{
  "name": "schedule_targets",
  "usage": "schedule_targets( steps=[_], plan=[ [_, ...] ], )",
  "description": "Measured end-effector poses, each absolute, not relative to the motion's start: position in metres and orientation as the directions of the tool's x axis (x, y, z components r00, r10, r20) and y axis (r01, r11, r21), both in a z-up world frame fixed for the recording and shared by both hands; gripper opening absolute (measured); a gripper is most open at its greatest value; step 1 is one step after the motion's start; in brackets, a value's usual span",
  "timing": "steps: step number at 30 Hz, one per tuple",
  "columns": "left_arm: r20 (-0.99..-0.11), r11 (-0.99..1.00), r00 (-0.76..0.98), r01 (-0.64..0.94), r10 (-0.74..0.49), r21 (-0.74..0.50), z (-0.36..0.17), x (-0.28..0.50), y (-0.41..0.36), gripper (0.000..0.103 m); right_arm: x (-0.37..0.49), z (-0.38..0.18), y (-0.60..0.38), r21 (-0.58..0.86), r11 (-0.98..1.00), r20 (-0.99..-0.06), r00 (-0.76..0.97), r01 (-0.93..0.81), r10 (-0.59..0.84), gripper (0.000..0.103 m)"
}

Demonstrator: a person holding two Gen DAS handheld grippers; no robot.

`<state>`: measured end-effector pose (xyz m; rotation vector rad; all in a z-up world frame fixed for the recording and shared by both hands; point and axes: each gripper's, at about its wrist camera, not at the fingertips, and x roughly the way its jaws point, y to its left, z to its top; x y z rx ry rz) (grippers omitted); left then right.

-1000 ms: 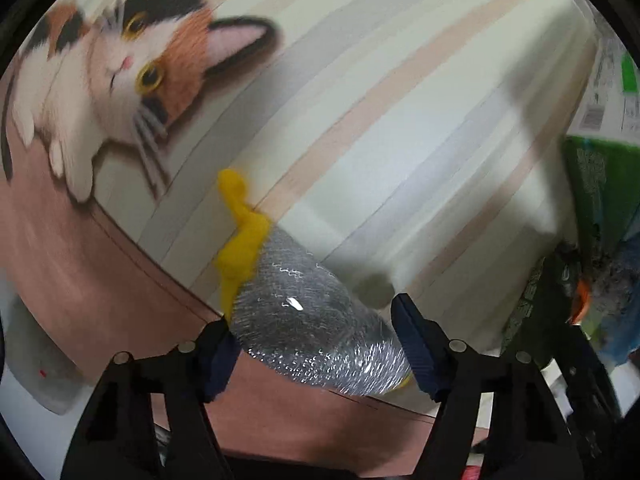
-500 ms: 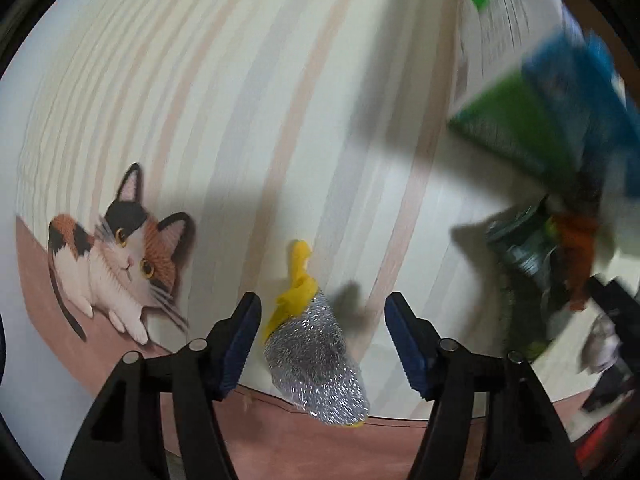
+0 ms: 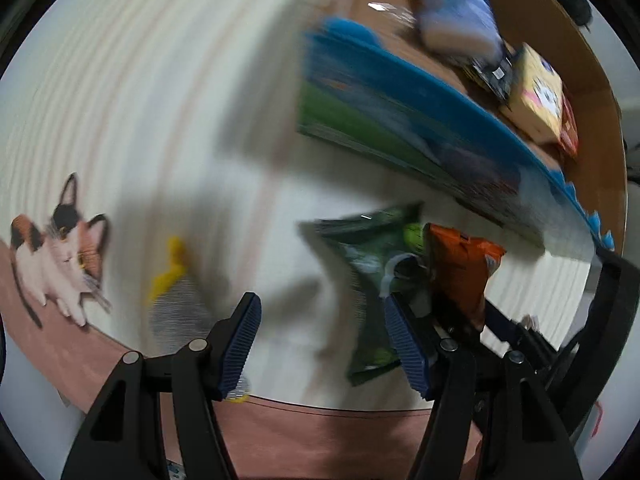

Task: Organize soft objects
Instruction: 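Grasp the green pack with the left tool while the right tool grasps the orange pack, then lift both packs toward the cardboard box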

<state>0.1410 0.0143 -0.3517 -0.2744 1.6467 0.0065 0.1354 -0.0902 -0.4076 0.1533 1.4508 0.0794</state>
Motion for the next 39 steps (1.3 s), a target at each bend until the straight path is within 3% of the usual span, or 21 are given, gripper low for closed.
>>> schedule_targets(
  steps=[8,14,15,17,20,27,39],
  plan=[
    [-0.975,0.979,-0.125,-0.105,-0.185,-0.172,-0.370,0.174,-0.051,0.062,0.072,-0.417,-0.146,0.139,0.978,-0.989,0.078,0.158,0.128,0.054],
    [-0.984,0.997,-0.158,-0.031,-0.081,-0.077,-0.417,0.202,-0.081,0.062,0.056,-0.426,-0.171,0.177,0.959,-0.983,0.079,0.223,0.164,0.060],
    [-0.987,0.997,-0.142,-0.026,-0.070,-0.067,-0.419,0.200,-0.083,0.060,0.056,-0.427,-0.172,0.175,0.958,-0.984,0.079,0.226,0.161,0.060],
    [-0.990,0.998,-0.127,-0.013,-0.058,-0.057,-0.420,0.199,-0.090,0.041,0.060,-0.426,-0.179,0.177,0.957,-0.983,0.079,0.228,0.164,0.060],
    [-0.991,0.999,-0.130,0.010,-0.036,-0.037,-0.423,0.182,-0.092,0.034,0.075,-0.428,-0.186,0.171,0.960,-0.985,0.066,0.221,0.160,0.060],
    [-0.986,0.999,-0.165,0.051,-0.006,-0.015,-0.433,0.116,-0.097,0.034,0.055,-0.433,-0.174,0.090,0.990,-0.996,0.001,0.113,0.090,0.057],
    [-0.984,0.999,-0.177,0.052,0.014,0.005,-0.432,0.103,-0.064,0.051,0.011,-0.453,-0.184,0.073,0.992,-0.997,-0.030,0.105,0.076,0.060]
  ],
)
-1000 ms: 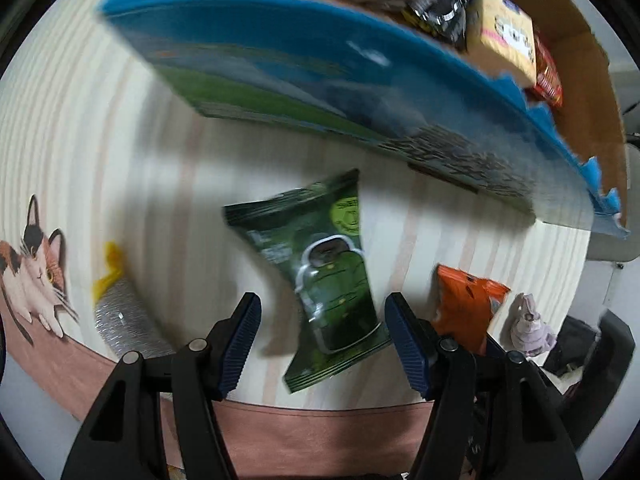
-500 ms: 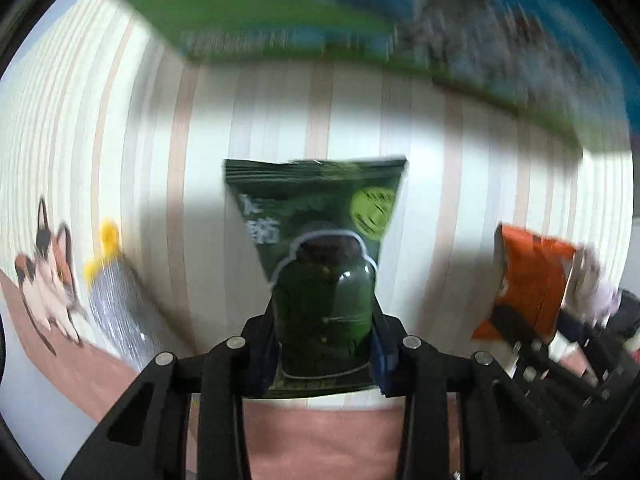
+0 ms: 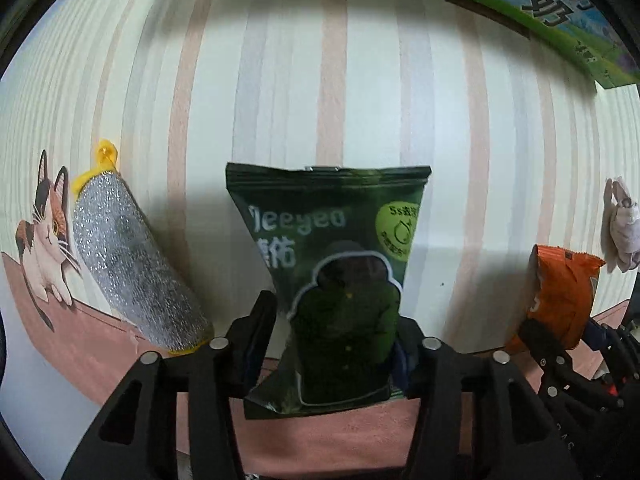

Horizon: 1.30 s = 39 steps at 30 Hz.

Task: Organize soft objects
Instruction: 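Lift both packs toward the cardboard box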

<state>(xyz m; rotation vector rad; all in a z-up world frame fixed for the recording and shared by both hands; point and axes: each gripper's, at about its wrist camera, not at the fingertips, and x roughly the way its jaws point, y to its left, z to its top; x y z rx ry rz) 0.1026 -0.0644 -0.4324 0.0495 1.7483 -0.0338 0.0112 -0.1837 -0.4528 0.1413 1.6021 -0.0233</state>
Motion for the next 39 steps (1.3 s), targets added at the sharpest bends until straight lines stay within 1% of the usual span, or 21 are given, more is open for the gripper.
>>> schedule_targets(
  steps=[4,7,9,10,11,13,15,17,19,21,23,25,28,31,34,36,39],
  plan=[
    [-0.991,1.000,-0.131,0.016,-0.013,-0.015,-0.431,0.125,-0.034,0.060,0.005,-0.454,-0.188,0.061,0.993,-0.997,-0.030,0.104,0.065,0.060],
    [-0.993,1.000,-0.119,0.008,-0.018,-0.019,-0.427,0.123,-0.023,0.060,0.018,-0.456,-0.181,0.047,0.993,-0.998,-0.029,0.105,0.051,0.061],
    [-0.993,1.000,-0.118,0.013,-0.022,-0.023,-0.428,0.120,-0.025,0.056,0.027,-0.456,-0.161,0.033,0.994,-0.999,-0.025,0.107,0.036,0.061],
    [-0.994,0.999,-0.110,0.013,-0.027,-0.029,-0.426,0.118,-0.025,0.040,0.029,-0.457,-0.156,0.019,0.994,-1.000,-0.022,0.105,0.022,0.060],
    [-0.993,0.999,-0.113,0.019,-0.030,-0.032,-0.424,0.117,-0.021,0.032,0.030,-0.454,-0.154,0.012,0.995,-1.000,-0.019,0.103,0.014,0.059],
    [-0.990,0.997,-0.123,0.024,-0.068,-0.071,-0.414,0.116,-0.025,0.031,0.032,-0.451,-0.152,0.004,0.996,-1.000,-0.007,0.087,0.004,0.054],
    [-0.990,0.995,-0.112,0.029,-0.087,-0.090,-0.395,0.115,-0.028,0.030,0.035,-0.447,-0.150,0.009,0.997,-1.000,-0.005,0.077,0.010,0.044],
    [-0.989,0.991,-0.075,0.038,-0.129,-0.132,-0.365,0.118,-0.031,0.030,0.034,-0.434,-0.149,0.053,0.995,-0.999,0.007,0.080,0.053,0.043],
    [-0.985,0.984,-0.033,0.047,-0.169,-0.170,-0.333,0.124,-0.033,0.030,0.035,-0.410,-0.150,0.103,0.991,-0.994,0.042,0.085,0.100,0.043],
    [-0.974,0.973,0.033,0.057,-0.225,-0.223,-0.287,0.136,-0.034,0.030,0.040,-0.380,-0.153,0.146,0.986,-0.986,0.093,0.081,0.138,0.043],
    [-0.961,0.963,0.088,0.080,-0.263,-0.256,-0.245,0.154,-0.035,0.030,0.049,-0.339,-0.159,0.197,0.977,-0.970,0.161,0.076,0.183,0.043],
    [-0.945,0.950,0.113,0.099,-0.306,-0.296,-0.216,0.178,-0.037,0.030,0.060,-0.303,-0.167,0.236,0.969,-0.951,0.223,0.072,0.215,0.043],
    [-0.940,0.947,0.134,0.124,-0.313,-0.298,-0.190,0.224,-0.047,0.030,0.092,-0.248,-0.184,0.275,0.959,-0.918,0.313,0.064,0.242,0.043],
    [-0.943,0.946,0.113,0.115,-0.314,-0.302,-0.201,0.274,-0.054,0.030,0.130,-0.222,-0.196,0.266,0.961,-0.907,0.356,0.075,0.223,0.043],
    [-0.947,0.945,0.034,0.087,-0.320,-0.316,-0.231,0.313,-0.054,0.030,0.175,-0.224,-0.207,0.246,0.964,-0.913,0.358,0.101,0.195,0.043],
    [-0.950,0.948,-0.023,0.061,-0.313,-0.313,-0.253,0.334,-0.057,0.030,0.202,-0.242,-0.213,0.252,0.959,-0.925,0.324,0.126,0.200,0.043],
    [-0.945,0.948,-0.098,0.036,-0.312,-0.317,-0.287,0.353,-0.061,0.030,0.235,-0.272,-0.218,0.221,0.963,-0.946,0.274,0.154,0.173,0.043]
  ],
)
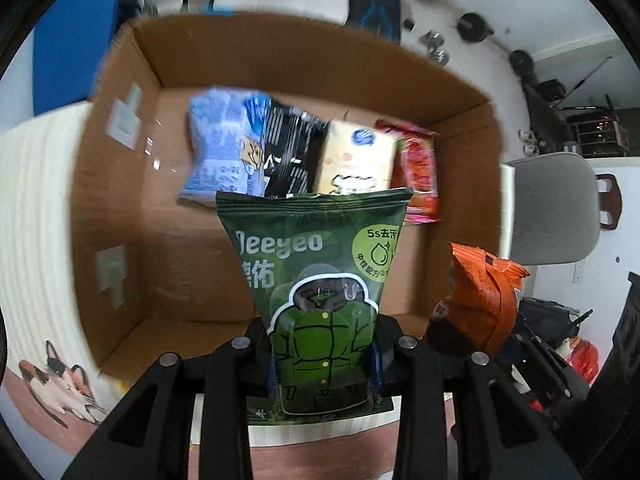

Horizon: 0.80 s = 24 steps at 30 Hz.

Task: Organize soft objects
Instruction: 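Lift both packs toward the cardboard box, then lower both packs into the box and open both tools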

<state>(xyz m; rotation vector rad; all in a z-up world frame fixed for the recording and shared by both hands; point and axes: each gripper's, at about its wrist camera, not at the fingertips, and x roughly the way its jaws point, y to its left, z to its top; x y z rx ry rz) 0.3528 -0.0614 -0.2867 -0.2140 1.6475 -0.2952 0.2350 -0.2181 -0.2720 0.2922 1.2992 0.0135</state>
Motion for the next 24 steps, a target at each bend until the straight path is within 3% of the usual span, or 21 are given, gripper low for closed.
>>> schedule_targets(
  steps=[7,13,15,16,17,18,20,24],
  plan=[
    [-0.928,0.950,-0.223,0.027,-0.298,-0.312,-0.340,0.366,-0.073,0.030,0.267,-0.340,-0.226,0.186,0.966,-0.975,0.158,0.180,0.159,0.043],
    [-0.939,0.966,-0.265,0.076,-0.221,-0.249,-0.353,0.369,-0.083,0.034,0.274,-0.365,-0.225,0.161,0.973,-0.985,0.094,0.166,0.147,0.044],
    [-0.941,0.967,-0.267,0.087,-0.209,-0.239,-0.350,0.370,-0.084,0.041,0.278,-0.370,-0.225,0.165,0.973,-0.985,0.080,0.160,0.154,0.045],
    [-0.947,0.968,-0.247,0.094,-0.206,-0.234,-0.344,0.370,-0.084,0.050,0.279,-0.369,-0.224,0.159,0.976,-0.986,0.074,0.151,0.149,0.047],
    [-0.955,0.969,-0.223,0.103,-0.197,-0.224,-0.338,0.370,-0.084,0.060,0.284,-0.371,-0.225,0.152,0.977,-0.987,0.075,0.147,0.142,0.056],
    [-0.959,0.970,-0.205,0.109,-0.193,-0.219,-0.333,0.372,-0.084,0.064,0.285,-0.368,-0.224,0.151,0.978,-0.987,0.081,0.141,0.140,0.065],
    [-0.965,0.968,-0.173,0.118,-0.198,-0.220,-0.320,0.371,-0.083,0.075,0.285,-0.360,-0.224,0.165,0.977,-0.984,0.092,0.136,0.153,0.069],
    [-0.981,0.973,-0.089,0.144,-0.171,-0.182,-0.292,0.364,-0.080,0.095,0.284,-0.341,-0.224,0.131,0.983,-0.986,0.121,0.128,0.115,0.089]
  ],
)
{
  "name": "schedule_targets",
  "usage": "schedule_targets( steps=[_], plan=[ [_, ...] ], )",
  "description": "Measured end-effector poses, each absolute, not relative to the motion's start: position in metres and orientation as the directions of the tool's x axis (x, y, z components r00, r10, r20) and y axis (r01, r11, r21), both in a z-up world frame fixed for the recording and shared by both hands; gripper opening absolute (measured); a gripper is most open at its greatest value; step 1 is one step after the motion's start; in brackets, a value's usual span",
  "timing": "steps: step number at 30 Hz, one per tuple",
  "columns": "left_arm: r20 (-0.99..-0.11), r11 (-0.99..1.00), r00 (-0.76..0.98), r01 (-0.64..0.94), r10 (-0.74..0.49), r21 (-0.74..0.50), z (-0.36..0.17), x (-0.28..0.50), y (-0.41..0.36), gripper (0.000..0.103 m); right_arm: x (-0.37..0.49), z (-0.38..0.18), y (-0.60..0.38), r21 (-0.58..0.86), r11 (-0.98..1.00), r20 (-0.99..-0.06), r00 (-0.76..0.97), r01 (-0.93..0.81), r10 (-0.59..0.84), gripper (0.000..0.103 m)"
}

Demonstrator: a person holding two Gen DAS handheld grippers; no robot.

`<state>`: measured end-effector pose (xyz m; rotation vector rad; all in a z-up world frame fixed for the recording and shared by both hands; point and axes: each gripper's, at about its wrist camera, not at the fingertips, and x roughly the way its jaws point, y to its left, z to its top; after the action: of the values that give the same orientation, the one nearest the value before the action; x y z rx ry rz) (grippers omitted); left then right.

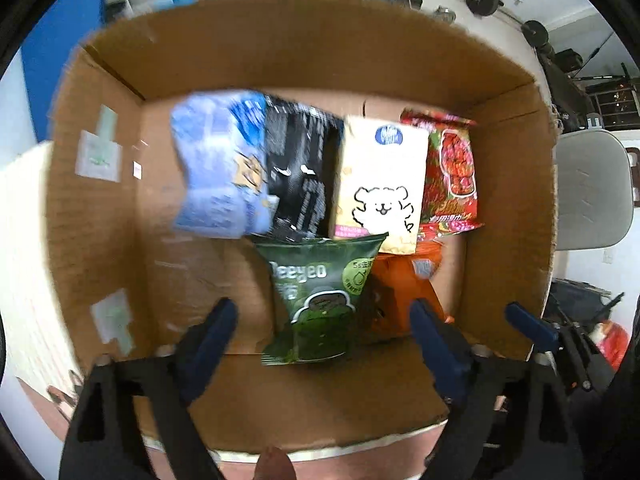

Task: Organize soft objects
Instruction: 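Lower both packs into the box and open both tools, then grasp the glitter sponge with the left tool while the right tool grasps the lilac cloth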

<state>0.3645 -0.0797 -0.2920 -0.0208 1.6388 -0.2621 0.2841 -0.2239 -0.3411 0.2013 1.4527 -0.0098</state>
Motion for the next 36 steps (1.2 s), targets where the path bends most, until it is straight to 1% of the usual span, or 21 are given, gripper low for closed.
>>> schedule_targets(
  steps=[1,2,3,4,7,13,20,28,33,36],
  plan=[
    [-0.985,0.975,-0.062,0.147,-0.158,-0.166,-0.284,0.362,-0.078,0.098,0.284,-0.334,-0.223,0.126,0.984,-0.986,0.124,0.126,0.110,0.090],
    [-0.988,0.977,-0.038,0.149,-0.152,-0.156,-0.277,0.359,-0.075,0.098,0.283,-0.330,-0.223,0.112,0.986,-0.987,0.129,0.124,0.096,0.093],
    [-0.989,0.977,-0.023,0.149,-0.148,-0.150,-0.272,0.357,-0.073,0.098,0.281,-0.327,-0.222,0.101,0.988,-0.987,0.134,0.121,0.084,0.101],
    [-0.989,0.979,-0.008,0.146,-0.146,-0.146,-0.267,0.354,-0.070,0.098,0.280,-0.323,-0.221,0.089,0.989,-0.987,0.141,0.116,0.072,0.103],
    [-0.988,0.980,0.030,0.135,-0.151,-0.145,-0.255,0.347,-0.060,0.099,0.269,-0.309,-0.218,0.083,0.989,-0.984,0.169,0.121,0.062,0.103],
    [-0.985,0.987,0.134,0.134,-0.110,-0.092,-0.221,0.317,-0.051,0.099,0.237,-0.266,-0.211,0.040,0.991,-0.968,0.250,0.131,0.006,0.103],
    [-0.963,0.990,0.260,0.141,-0.064,-0.028,-0.191,0.277,-0.037,0.099,0.198,-0.232,-0.208,0.042,0.990,-0.942,0.334,0.131,-0.004,0.103],
    [-0.944,0.993,0.324,0.118,-0.063,-0.026,-0.168,0.239,-0.029,0.099,0.158,-0.200,-0.200,0.065,0.989,-0.909,0.417,0.130,0.005,0.103],
    [-0.939,0.999,0.344,0.043,0.007,0.024,-0.179,0.199,-0.031,0.099,0.134,-0.205,-0.207,0.082,0.990,-0.910,0.413,0.113,0.028,0.103],
    [-0.947,0.999,0.317,0.007,0.048,0.053,-0.209,0.174,-0.036,0.099,0.121,-0.236,-0.225,0.016,0.995,-0.945,0.328,0.098,-0.017,0.103]
  ],
)
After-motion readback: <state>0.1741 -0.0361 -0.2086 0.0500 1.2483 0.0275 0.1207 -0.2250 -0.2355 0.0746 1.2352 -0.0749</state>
